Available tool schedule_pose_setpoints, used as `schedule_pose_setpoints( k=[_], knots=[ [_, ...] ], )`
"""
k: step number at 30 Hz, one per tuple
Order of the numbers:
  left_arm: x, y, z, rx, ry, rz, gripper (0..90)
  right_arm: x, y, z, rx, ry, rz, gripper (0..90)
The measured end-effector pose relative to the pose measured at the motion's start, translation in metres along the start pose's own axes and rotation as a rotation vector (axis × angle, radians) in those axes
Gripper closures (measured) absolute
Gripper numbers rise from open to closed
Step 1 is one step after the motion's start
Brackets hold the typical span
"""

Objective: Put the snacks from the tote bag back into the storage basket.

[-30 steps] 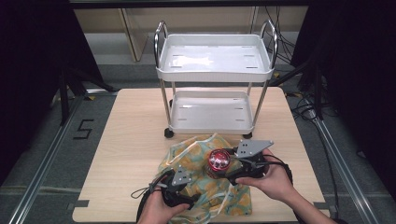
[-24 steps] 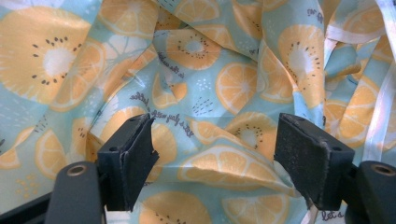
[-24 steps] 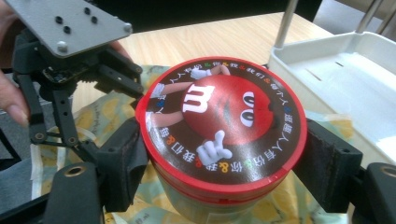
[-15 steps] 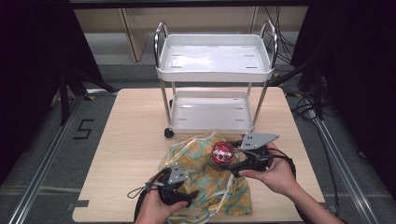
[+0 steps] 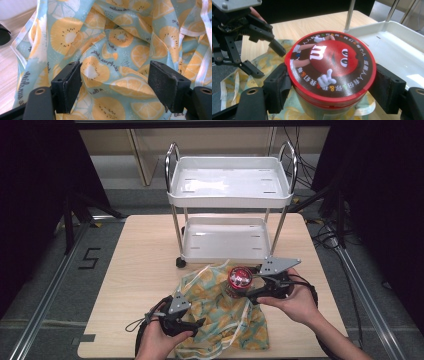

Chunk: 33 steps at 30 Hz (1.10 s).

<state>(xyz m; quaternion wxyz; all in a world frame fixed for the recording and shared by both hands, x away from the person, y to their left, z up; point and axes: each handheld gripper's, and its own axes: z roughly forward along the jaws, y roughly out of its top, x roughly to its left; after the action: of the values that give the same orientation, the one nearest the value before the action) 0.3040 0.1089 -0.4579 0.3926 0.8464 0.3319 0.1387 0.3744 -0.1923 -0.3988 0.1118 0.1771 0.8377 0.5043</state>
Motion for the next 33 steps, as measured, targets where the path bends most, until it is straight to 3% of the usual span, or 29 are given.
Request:
schedule_pose_setpoints(
  k=[2, 5, 7, 10, 11, 14, 16, 17, 18, 20, 22, 23, 24, 26, 28, 29, 33],
  knots=[
    [0.002, 0.000, -0.001, 0.022, -0.002, 0.030, 26.3, -0.002, 0.002, 0.000, -0.013, -0.005, -0.008, 26.4],
    [0.000, -0.001, 0.002, 0.009, 0.000, -0.018, 26.3, -0.003, 0.006, -0.003, -0.004, -0.011, -0.002, 26.4],
    [0.003, -0.001, 0.001, 0.010, 0.004, 0.010, 26.3, -0.005, 0.009, -0.004, -0.009, -0.015, -0.019, 26.4],
    [0.004, -0.001, -0.001, 0.025, 0.004, 0.010, 26.2, -0.006, 0.011, -0.004, -0.030, -0.031, -0.011, 26.4],
    [0.004, -0.001, 0.000, 0.006, 0.009, 0.001, 26.2, -0.007, 0.012, -0.006, -0.010, -0.016, -0.012, 26.4],
    [0.006, -0.001, -0.002, 0.019, 0.007, 0.023, 26.2, -0.009, 0.014, -0.006, -0.017, -0.025, -0.018, 26.4],
    [0.005, -0.002, -0.001, 0.007, 0.008, -0.015, 26.2, -0.010, 0.015, -0.007, -0.015, -0.031, -0.016, 26.4],
    [0.007, -0.001, -0.002, 0.009, 0.013, 0.013, 26.2, -0.011, 0.015, -0.006, -0.020, -0.033, -0.016, 26.4],
    [0.007, -0.001, -0.003, 0.010, 0.012, 0.015, 26.2, -0.012, 0.015, -0.006, -0.023, -0.038, -0.019, 26.4],
    [0.006, -0.002, -0.003, -0.005, 0.017, -0.028, 26.2, -0.013, 0.016, -0.007, -0.020, -0.035, -0.015, 26.4],
    [0.009, -0.001, -0.006, 0.013, 0.018, 0.008, 26.2, -0.015, 0.015, -0.007, -0.025, -0.041, -0.013, 26.4],
    [0.008, -0.002, -0.006, 0.000, 0.019, -0.016, 26.2, -0.016, 0.015, -0.008, -0.013, -0.037, -0.012, 26.4],
    [0.010, -0.002, -0.005, -0.016, 0.031, 0.003, 26.2, -0.018, 0.014, -0.008, -0.023, -0.052, -0.023, 26.3],
    [0.012, -0.002, -0.007, 0.012, 0.022, 0.020, 26.2, -0.020, 0.013, -0.008, -0.021, -0.053, -0.013, 26.4],
    [0.010, -0.002, -0.005, -0.015, 0.024, -0.010, 26.2, -0.022, 0.012, -0.009, -0.023, -0.062, -0.010, 26.3],
    [0.012, -0.002, -0.006, 0.011, 0.022, 0.022, 26.2, -0.023, 0.012, -0.010, -0.016, -0.062, -0.011, 26.4],
    [0.012, -0.002, -0.006, 0.014, 0.022, 0.025, 26.2, -0.029, 0.013, -0.012, -0.007, -0.070, -0.012, 26.4]
  ],
)
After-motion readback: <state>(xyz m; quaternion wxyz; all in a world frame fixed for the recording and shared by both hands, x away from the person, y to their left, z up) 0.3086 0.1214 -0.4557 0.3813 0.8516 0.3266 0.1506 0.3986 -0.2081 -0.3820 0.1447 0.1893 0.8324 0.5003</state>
